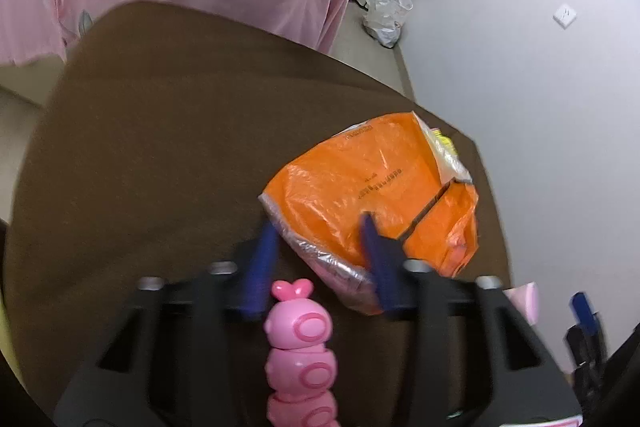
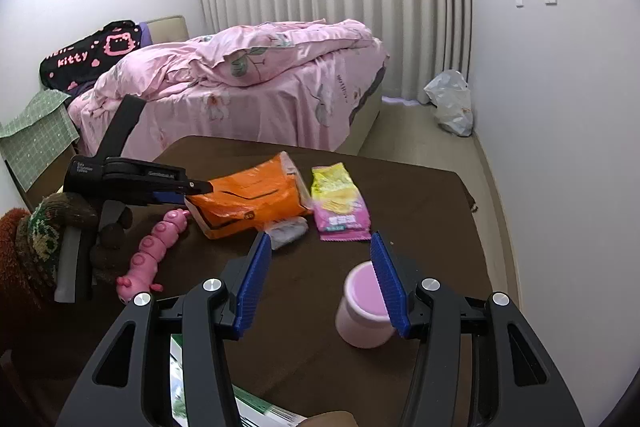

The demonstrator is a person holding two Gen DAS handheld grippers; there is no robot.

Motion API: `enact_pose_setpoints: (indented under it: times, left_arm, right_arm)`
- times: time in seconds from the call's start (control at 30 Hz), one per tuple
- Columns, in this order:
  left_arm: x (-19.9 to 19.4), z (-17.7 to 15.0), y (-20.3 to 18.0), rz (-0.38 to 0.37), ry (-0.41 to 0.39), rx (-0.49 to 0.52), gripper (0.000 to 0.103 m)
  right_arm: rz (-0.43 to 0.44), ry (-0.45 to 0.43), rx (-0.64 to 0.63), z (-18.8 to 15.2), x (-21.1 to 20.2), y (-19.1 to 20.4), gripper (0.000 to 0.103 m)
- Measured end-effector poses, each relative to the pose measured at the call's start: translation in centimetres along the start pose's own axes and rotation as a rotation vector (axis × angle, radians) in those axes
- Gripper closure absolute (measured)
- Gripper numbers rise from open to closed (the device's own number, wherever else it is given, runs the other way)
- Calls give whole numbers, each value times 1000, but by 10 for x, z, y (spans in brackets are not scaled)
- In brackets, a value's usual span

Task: Collect trash

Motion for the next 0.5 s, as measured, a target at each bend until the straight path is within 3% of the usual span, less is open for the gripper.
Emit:
enact_pose_setpoints:
  times: [0.03, 0.13, 0.3, 0.5]
  left_arm:
    - [-2, 0, 0, -12, -2, 3, 87]
    - [-29, 7, 4, -48, -61, 9, 99]
    - [-103, 10, 24, -22, -178, 11, 99]
    - [-135, -9, 65, 81, -193, 12, 98]
  right_arm:
    - [2, 4, -9, 2, 1, 4, 54]
    - [5, 12, -29, 7, 6, 14, 54]
    - [15, 27, -32, 21, 27, 31, 54]
    - [29, 107, 41, 42, 88, 45, 54]
Point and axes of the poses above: each gripper's, at about its wrist camera, not at the fingertips, and x roughly the way its jaws point, y to its left, z to its top, the point moved 8 cm from there along x, roughly the way its jaws point, and after that the axes turned 4 degrees about -z, right-handed, at the moved point
